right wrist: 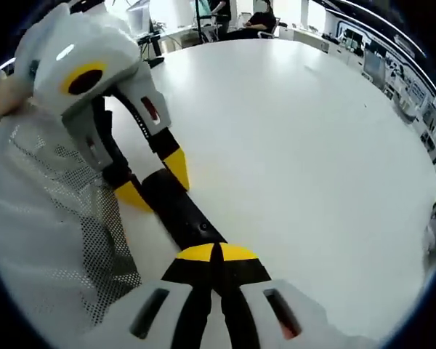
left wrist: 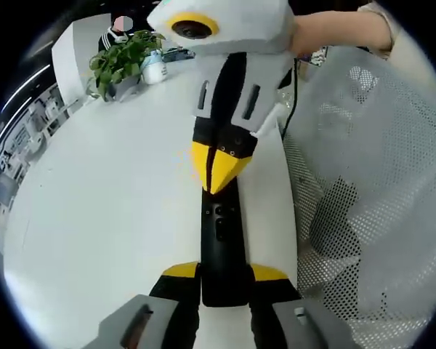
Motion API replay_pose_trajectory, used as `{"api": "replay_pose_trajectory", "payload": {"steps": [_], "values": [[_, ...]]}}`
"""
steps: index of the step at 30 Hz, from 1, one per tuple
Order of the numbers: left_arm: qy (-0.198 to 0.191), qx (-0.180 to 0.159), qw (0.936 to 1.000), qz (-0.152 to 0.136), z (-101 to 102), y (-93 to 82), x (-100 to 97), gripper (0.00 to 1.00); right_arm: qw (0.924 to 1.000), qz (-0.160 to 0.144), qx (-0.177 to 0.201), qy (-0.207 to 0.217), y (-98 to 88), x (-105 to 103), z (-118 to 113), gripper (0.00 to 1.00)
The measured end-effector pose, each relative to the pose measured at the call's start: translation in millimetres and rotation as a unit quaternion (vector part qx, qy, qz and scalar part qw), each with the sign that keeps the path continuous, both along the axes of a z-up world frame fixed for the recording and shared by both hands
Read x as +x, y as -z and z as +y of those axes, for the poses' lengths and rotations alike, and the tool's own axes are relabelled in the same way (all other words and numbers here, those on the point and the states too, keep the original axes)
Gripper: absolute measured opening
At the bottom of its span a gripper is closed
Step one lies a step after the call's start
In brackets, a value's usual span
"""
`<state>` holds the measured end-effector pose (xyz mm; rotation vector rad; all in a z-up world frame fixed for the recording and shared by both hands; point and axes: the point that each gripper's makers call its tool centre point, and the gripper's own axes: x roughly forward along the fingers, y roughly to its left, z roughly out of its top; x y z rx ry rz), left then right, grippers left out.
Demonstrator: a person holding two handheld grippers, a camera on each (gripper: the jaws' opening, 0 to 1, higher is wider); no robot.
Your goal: Press the specified remote control buttons in sequence, fully releasing each button before pressing the next.
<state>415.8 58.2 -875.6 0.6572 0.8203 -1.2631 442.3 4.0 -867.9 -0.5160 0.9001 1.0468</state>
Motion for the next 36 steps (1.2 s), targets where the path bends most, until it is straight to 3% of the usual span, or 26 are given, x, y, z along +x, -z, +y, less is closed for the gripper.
{"api": "replay_pose_trajectory", "payload": {"steps": [3,5,11,25,32,36], "values": [[0.0,-0.001,1.0,0.0,0,0.0,0.0,0.25,0.9998,-0.013,0.013,-0.01,-0.9,0,0,0.0],[0.0,-0.001,1.0,0.0,0,0.0,-0.1,0.25,0.9996,-0.001,0.023,-0.017,-1.4,1,0,0.0],[0.005,-0.002,1.0,-0.004,0,-0.2,-0.6,0.25,0.9903,-0.015,-0.002,-0.138,-2.1,-9,-1,0.0],[0.01,-0.007,0.9999,-0.003,-1,-0.4,-0.9,0.25,0.9805,-0.024,-0.025,-0.193,-3.8,-21,-12,0.02],[0.01,-0.007,0.9999,-0.003,-1,-0.4,-0.8,0.25,0.9818,-0.019,-0.024,-0.187,-3.5,-20,-16,0.05],[0.012,-0.006,0.9999,-0.003,-1,-0.4,-0.9,0.25,0.9768,-0.02,-0.048,-0.208,-2.4,-21,-15,0.05]]}}
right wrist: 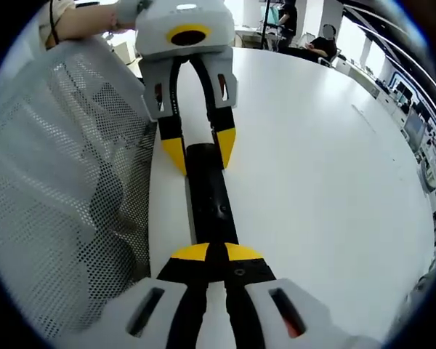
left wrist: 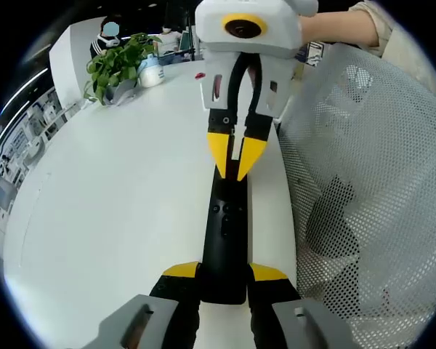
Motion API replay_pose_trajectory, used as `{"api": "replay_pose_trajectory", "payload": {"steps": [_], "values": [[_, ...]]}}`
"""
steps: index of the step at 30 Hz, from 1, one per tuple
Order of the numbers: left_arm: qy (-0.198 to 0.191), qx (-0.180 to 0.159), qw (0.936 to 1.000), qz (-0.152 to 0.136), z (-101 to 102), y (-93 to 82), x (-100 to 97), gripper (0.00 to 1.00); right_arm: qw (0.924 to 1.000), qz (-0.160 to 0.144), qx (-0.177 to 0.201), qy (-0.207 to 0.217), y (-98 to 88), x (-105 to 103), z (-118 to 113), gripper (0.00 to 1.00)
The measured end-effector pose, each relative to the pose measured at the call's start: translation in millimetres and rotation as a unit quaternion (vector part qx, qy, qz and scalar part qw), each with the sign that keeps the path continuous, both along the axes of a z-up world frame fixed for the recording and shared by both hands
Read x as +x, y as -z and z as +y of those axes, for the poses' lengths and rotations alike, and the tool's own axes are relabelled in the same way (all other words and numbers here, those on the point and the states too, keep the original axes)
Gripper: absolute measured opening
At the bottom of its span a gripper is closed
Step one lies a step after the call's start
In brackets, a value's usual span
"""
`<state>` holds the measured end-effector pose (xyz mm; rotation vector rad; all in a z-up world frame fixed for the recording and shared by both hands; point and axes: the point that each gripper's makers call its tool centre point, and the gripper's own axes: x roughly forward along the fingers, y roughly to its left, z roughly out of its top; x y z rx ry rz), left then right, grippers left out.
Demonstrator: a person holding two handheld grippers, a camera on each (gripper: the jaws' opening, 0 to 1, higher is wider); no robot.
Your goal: Press the specified remote control buttons in sequence, fully releasing each button before pressing the next.
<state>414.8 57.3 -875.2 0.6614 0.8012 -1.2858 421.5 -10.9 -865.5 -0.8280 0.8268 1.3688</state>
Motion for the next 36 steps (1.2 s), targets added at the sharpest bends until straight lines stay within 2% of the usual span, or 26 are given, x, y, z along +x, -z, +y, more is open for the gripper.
{"api": "replay_pose_trajectory", "payload": {"steps": [7,11,15,18,20,23,25,28,36], "values": [[0.003,0.0,1.0,0.0,-0.5,0.0,-0.3,0.25,0.9981,0.009,-0.057,-0.023,1.3,0.6,1.6,0.05],[0.005,0.002,1.0,0.0,-0.8,0.0,-0.4,0.25,0.9962,0.006,-0.078,-0.04,2.2,-0.9,2.0,0.05],[0.008,0.004,1.0,0.0,-1.3,0.0,-0.1,0.25,0.9954,0.007,-0.089,-0.035,2.9,-0.3,0.7,0.05],[0.008,0.005,1.0,0.0,-1.4,0.2,-0.1,0.25,0.9972,0.014,-0.073,-0.01,2.6,0.1,0.1,0.04],[0.008,0.004,1.0,0.0,-1.4,0.2,-0.1,0.25,0.999,0.018,-0.034,0.02,1.4,0.9,0.5,0.04],[0.008,0.004,1.0,0.001,-1.2,0.2,-0.1,0.25,0.9989,0.014,0.009,0.044,0.3,1.4,0.4,0.04],[0.009,0.004,1.0,0.001,-1.1,0.2,-0.2,0.25,0.9979,0.01,0.028,0.058,-0.4,0.8,0.3,0.04],[0.008,0.004,1.0,0.0,-1.0,0.2,-0.3,0.25,0.9972,0.007,0.036,0.065,-0.3,0.0,-0.9,0.04],[0.008,0.001,1.0,0.0,-0.9,0.5,-0.4,0.25,0.9985,-0.003,0.022,0.05,-0.8,3.4,6.8,0.07]]}}
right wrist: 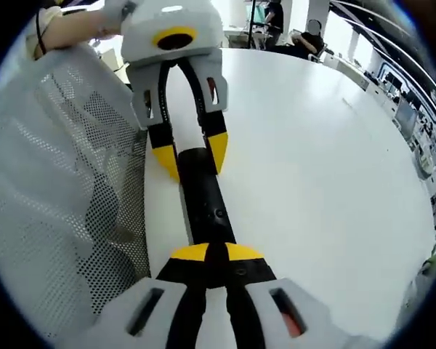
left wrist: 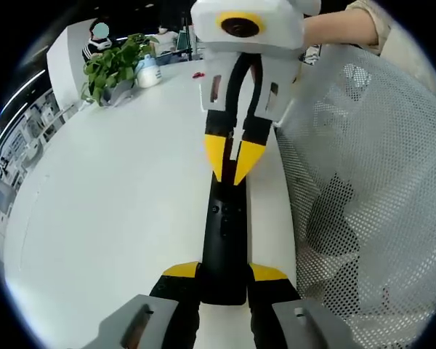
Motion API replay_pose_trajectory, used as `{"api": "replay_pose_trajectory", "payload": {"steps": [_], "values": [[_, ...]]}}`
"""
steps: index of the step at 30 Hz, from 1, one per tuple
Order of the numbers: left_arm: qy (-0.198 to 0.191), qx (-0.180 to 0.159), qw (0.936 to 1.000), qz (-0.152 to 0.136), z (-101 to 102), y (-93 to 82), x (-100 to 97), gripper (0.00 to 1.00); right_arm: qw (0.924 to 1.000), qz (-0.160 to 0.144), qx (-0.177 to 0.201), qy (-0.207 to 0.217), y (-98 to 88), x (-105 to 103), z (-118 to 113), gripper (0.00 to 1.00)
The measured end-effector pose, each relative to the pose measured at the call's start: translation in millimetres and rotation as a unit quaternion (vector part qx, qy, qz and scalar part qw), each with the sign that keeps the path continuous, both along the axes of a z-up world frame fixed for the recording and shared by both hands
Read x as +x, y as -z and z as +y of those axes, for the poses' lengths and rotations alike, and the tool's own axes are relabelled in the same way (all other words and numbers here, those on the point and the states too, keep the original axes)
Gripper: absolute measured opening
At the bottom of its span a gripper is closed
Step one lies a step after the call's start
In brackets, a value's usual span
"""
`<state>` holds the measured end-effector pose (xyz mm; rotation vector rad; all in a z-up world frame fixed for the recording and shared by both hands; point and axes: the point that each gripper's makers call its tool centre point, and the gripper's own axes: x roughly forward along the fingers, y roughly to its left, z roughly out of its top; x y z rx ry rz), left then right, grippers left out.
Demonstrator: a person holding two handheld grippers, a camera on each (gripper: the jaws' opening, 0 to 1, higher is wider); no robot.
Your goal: Press the specified remote control buttons in sequence, fully releasing each button before pressing the next.
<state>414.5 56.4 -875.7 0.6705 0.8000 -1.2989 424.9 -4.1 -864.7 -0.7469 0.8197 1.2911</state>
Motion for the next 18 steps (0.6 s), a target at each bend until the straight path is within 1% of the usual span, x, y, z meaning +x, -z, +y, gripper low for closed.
{"api": "replay_pose_trajectory", "payload": {"steps": [2,10,14,18], "values": [[0.0,0.0,1.0,0.0,0,0.0,0.0,0.25,1.0,0.004,-0.004,-0.002,-0.2,1,1,0.07],[0.0,0.0,1.0,0.0,0,-0.1,0.0,0.25,0.9998,0.003,-0.007,-0.016,0.3,-1,8,0.04],[0.0,-0.001,1.0,0.0,0,-0.3,-0.2,0.25,0.9992,-0.005,-0.017,-0.036,0.6,-2,11,0.03],[0.001,0.0,1.0,0.0,0,-0.3,-0.3,0.25,0.9963,-0.022,-0.045,-0.07,1.7,-3,11,0.03]]}}
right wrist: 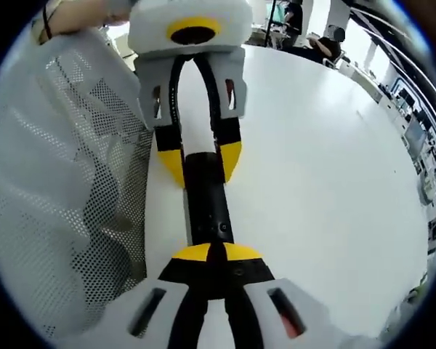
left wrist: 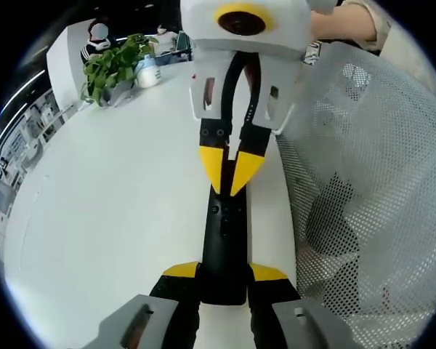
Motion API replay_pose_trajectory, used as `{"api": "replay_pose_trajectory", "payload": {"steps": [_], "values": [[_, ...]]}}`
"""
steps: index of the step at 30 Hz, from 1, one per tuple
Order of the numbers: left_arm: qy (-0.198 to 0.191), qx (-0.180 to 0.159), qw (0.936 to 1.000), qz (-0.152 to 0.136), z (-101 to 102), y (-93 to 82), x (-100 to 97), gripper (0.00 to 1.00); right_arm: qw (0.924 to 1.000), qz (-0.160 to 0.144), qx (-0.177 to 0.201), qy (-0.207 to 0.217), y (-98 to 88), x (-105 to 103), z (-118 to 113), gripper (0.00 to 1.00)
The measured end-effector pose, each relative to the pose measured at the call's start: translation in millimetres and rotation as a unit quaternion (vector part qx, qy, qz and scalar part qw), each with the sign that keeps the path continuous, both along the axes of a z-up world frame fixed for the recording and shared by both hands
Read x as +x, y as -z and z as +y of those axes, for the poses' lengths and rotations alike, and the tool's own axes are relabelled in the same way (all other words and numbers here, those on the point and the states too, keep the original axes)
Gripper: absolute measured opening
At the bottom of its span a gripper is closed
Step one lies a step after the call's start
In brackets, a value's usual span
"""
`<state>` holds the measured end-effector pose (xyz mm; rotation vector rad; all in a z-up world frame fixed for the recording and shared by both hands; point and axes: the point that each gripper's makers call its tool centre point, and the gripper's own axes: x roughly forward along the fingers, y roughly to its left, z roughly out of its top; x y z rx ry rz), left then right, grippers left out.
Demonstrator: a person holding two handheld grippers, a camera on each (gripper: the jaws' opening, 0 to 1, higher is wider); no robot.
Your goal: Press the specified remote control buttons in sequence, fully releasing each button before pressing the next.
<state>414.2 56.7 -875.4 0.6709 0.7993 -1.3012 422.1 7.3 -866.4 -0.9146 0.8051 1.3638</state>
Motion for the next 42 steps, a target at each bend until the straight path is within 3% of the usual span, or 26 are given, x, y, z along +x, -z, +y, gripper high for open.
{"api": "replay_pose_trajectory", "payload": {"steps": [5,8,11,18,24,30,42], "values": [[0.0,0.0,1.0,0.001,0.0,-0.1,0.0,0.25,0.9991,0.005,-0.042,0.0,2.0,0.7,1.9,0.02],[0.001,0.001,1.0,0.001,-0.2,0.2,0.1,0.25,0.9973,0.003,-0.069,-0.025,3.1,-0.1,1.7,0.02],[0.001,0.001,1.0,0.001,-0.2,0.6,0.3,0.25,0.9971,0.016,-0.073,-0.012,3.5,1.5,1.1,0.02],[0.0,0.001,1.0,0.001,-0.5,0.3,0.6,0.25,0.9992,0.019,-0.021,0.027,2.3,1.4,-1.0,0.02],[-0.001,0.0,1.0,0.002,-0.6,0.2,0.4,0.25,0.9937,0.032,0.053,0.094,-0.1,2.6,-2.2,0.02],[-0.004,-0.005,1.0,0.002,-0.6,0.1,0.1,0.25,0.9939,0.006,0.067,0.088,-1.0,-0.7,-2.0,0.01],[-0.006,-0.006,1.0,0.003,-0.6,0.1,0.3,0.25,0.997,-0.054,0.038,0.041,-2.7,-4.5,3.6,0.0]]}}
